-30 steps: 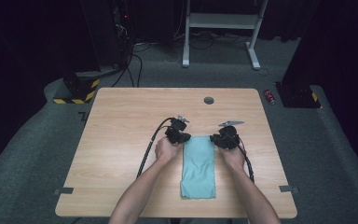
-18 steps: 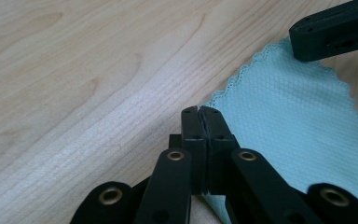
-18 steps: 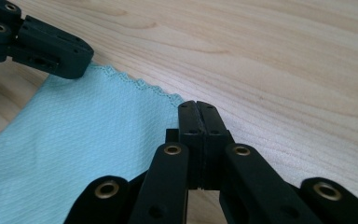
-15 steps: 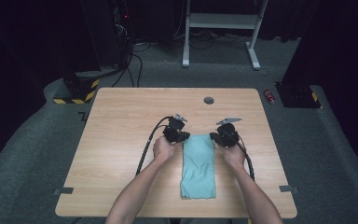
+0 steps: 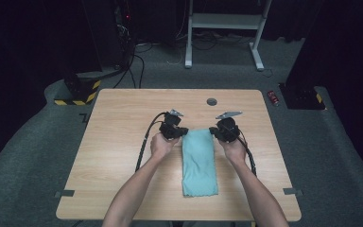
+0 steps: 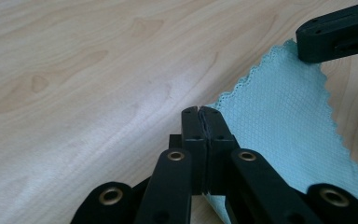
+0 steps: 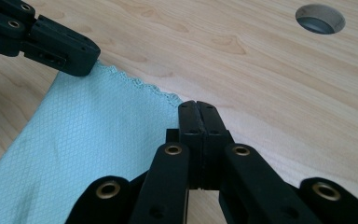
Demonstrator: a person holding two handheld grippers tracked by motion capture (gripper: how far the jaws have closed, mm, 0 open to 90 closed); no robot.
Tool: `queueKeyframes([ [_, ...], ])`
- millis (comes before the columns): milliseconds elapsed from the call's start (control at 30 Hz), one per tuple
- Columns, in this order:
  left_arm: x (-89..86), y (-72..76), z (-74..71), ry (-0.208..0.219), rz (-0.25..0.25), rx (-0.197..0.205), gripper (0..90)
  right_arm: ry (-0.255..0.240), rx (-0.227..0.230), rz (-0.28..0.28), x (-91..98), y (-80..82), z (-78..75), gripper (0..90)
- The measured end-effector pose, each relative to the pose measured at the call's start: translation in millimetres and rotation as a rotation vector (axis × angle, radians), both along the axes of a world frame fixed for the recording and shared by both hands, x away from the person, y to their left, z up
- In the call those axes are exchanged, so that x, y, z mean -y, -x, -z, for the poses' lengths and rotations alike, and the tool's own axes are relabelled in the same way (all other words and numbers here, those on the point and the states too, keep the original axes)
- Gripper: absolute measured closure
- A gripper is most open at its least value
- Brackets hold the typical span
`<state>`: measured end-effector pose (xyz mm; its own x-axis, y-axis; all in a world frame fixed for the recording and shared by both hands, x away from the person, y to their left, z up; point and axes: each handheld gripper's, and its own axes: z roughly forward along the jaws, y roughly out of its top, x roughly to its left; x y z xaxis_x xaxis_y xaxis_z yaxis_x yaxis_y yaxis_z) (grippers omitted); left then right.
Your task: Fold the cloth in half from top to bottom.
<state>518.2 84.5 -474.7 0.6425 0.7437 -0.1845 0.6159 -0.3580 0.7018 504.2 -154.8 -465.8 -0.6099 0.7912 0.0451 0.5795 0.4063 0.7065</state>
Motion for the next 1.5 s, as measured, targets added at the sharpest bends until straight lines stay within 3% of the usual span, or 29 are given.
queueKeyframes([
  [200,-7.3,-12.0,-19.9,0.018,-0.031,0.034,89.4,-0.028,0.020,0.007,-4.2,-14.5,-18.2,90.0],
  [333,-12.9,-17.8,-33.6,0.042,-0.053,0.066,89.4,-0.035,0.057,0.002,-9.5,-22.0,-36.7,90.0],
  [500,-17.9,-16.7,-47.3,0.052,-0.038,0.096,89.3,-0.053,0.079,-0.008,-12.6,-20.1,-46.1,90.0],
  [967,-19.8,15.9,-45.7,0.034,0.053,0.125,89.3,-0.046,0.099,-0.088,-13.5,7.4,-40.9,90.0],
  [1200,-18.3,25.8,-42.2,0.033,0.075,0.124,89.3,-0.082,0.087,-0.088,-1.6,16.4,-34.7,90.0],
  [1500,-19.3,40.2,-38.6,0.025,0.089,0.132,89.3,-0.084,0.098,-0.121,3.6,28.5,-35.3,90.0],
])
